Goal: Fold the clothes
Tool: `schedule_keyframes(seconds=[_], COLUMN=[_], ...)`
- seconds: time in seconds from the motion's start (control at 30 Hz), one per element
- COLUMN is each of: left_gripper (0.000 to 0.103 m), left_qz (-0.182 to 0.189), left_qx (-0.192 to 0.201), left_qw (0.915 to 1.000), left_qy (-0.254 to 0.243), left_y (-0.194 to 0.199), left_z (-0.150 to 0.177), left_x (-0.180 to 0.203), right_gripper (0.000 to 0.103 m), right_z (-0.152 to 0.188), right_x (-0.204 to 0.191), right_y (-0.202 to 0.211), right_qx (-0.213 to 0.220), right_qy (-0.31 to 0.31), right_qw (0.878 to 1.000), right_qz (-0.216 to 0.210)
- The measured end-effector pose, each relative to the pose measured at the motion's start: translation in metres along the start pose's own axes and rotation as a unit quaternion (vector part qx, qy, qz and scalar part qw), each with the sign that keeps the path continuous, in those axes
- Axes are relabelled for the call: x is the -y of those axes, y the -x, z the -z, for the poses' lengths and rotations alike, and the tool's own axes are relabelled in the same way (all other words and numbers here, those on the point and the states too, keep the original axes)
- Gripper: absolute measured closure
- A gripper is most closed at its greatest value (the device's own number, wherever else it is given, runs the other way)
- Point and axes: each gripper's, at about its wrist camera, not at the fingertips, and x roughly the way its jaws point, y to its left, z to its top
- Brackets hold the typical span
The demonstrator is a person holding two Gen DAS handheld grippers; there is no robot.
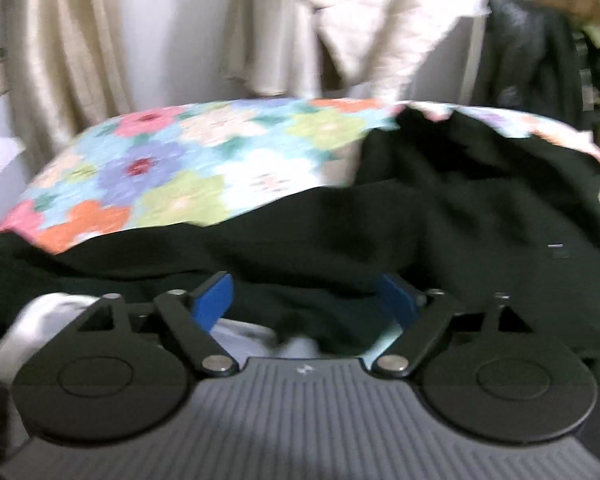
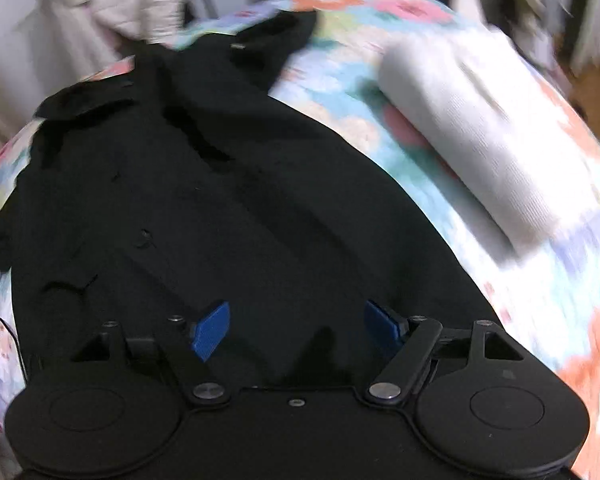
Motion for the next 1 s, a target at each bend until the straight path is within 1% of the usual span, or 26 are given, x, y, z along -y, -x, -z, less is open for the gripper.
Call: schedule_keyframes(seconds=[0.07, 0.13, 0.17, 0.2, 0.23, 0.27, 0.3, 0.37, 0.4, 0.43, 0.47, 0.5, 0.53, 0.57, 0.63, 0.67, 0.7, 0.73, 0.77, 0.8, 0.83, 0.87, 0.9, 0.97, 1.0], left_gripper=[0.015, 0.013, 0.013, 0.013, 0.013, 0.013, 0.013, 0.013, 0.013, 0.013, 0.013, 0.013, 0.013, 0.013, 0.013, 0.013, 0.013, 0.013, 0.013, 0.013, 0.013, 0.012, 0.010, 0.009, 0.009], left_qz=[0.025, 0.024, 0.019, 0.002, -0.019, -0.037, -0.039, -0.043, -0.057, -0.071, -0.091, -0.096, -0.102, -0.107, -0.092, -0.088, -0.096, -0.110, -0.133, -0.156, -0.178, -0.199, -0.220, -0.243, -0.245], left_qx=[0.005, -0.002, -0.006, -0.013, -0.021, -0.026, -0.021, -0.012, -0.014, -0.016, -0.018, -0.012, -0.006, 0.000, 0.026, 0.038, 0.047, 0.057, 0.065, 0.072, 0.071, 0.071, 0.069, 0.047, 0.042], left_qw=[0.9997, 0.9996, 0.9996, 0.9995, 0.9991, 0.9982, 0.9979, 0.9971, 0.9963, 0.9954, 0.9936, 0.9924, 0.9910, 0.9895, 0.9856, 0.9825, 0.9793, 0.9763, 0.9743, 0.9718, 0.9715, 0.9703, 0.9683, 0.9663, 0.9666], left_qy=[0.000, 0.010, 0.018, 0.028, 0.033, 0.040, 0.048, 0.062, 0.062, 0.063, 0.064, 0.075, 0.086, 0.098, 0.140, 0.160, 0.172, 0.178, 0.170, 0.161, 0.140, 0.118, 0.096, 0.071, 0.065], left_y=[-0.007, -0.021, -0.029, -0.036, -0.039, -0.039, -0.033, -0.023, -0.017, -0.012, -0.007, 0.001, 0.010, 0.018, 0.041, 0.052, 0.062, 0.073, 0.083, 0.093, 0.098, 0.103, 0.107, 0.103, 0.100], left_z=[-0.005, -0.010, -0.012, -0.014, -0.015, -0.015, -0.015, -0.014, -0.013, -0.012, -0.012, -0.013, -0.014, -0.016, -0.023, -0.027, -0.030, -0.033, -0.035, -0.038, -0.040, -0.042, -0.044, -0.052, -0.056], left_x=[0.008, 0.011, 0.010, 0.007, 0.005, 0.001, -0.007, -0.021, -0.028, -0.035, -0.042, -0.049, -0.056, -0.063, -0.080, -0.088, -0.094, -0.098, -0.100, -0.103, -0.104, -0.105, -0.106, -0.114, -0.117], right_gripper=[0.025, 0.030, 0.041, 0.055, 0.065, 0.083, 0.092, 0.097, 0.097, 0.098, 0.097, 0.084, 0.080, 0.079, 0.077, 0.072, 0.065, 0.063, 0.056, 0.049, 0.044, 0.034, 0.026, 0.026, 0.026], right_z=[-0.004, 0.000, 0.002, 0.005, 0.008, 0.011, 0.015, 0.024, 0.027, 0.030, 0.031, 0.031, 0.027, 0.021, 0.007, 0.000, -0.006, -0.011, -0.016, -0.020, -0.024, -0.028, -0.032, -0.048, -0.057], right_x=[-0.006, -0.016, -0.021, -0.031, -0.043, -0.054, -0.060, -0.070, -0.067, -0.062, -0.057, -0.052, -0.050, -0.054, -0.069, -0.079, -0.092, -0.104, -0.117, -0.125, -0.133, -0.141, -0.149, -0.178, -0.193], right_y=[-0.024, -0.053, -0.068, -0.070, -0.070, -0.070, -0.062, -0.044, -0.037, -0.035, -0.036, -0.038, -0.037, -0.034, -0.022, -0.014, -0.005, 0.005, 0.014, 0.022, 0.030, 0.037, 0.045, 0.038, 0.034], right_qx=[-0.013, -0.037, -0.050, -0.051, -0.052, -0.052, -0.058, -0.072, -0.075, -0.086, -0.094, -0.095, -0.086, -0.070, -0.030, -0.005, 0.026, 0.058, 0.090, 0.121, 0.152, 0.183, 0.213, 0.214, 0.213], right_qy=[0.024, 0.064, 0.085, 0.117, 0.151, 0.184, 0.202, 0.233, 0.225, 0.219, 0.218, 0.213, 0.204, 0.198, 0.193, 0.195, 0.199, 0.202, 0.205, 0.202, 0.198, 0.194, 0.189, 0.203, 0.210], right_qw=[1.000, 0.997, 0.994, 0.991, 0.986, 0.980, 0.977, 0.969, 0.971, 0.971, 0.970, 0.969, 0.971, 0.974, 0.978, 0.979, 0.979, 0.977, 0.974, 0.972, 0.966, 0.958, 0.947, 0.930, 0.920], right_qz=[-0.011, 0.023, 0.041, 0.044, 0.046, 0.047, 0.044, 0.035, 0.024, 0.029, 0.053, 0.080, 0.093, 0.087, 0.069, 0.057, 0.048, 0.039, 0.029, -0.013, -0.058, -0.103, -0.148, -0.218, -0.253])
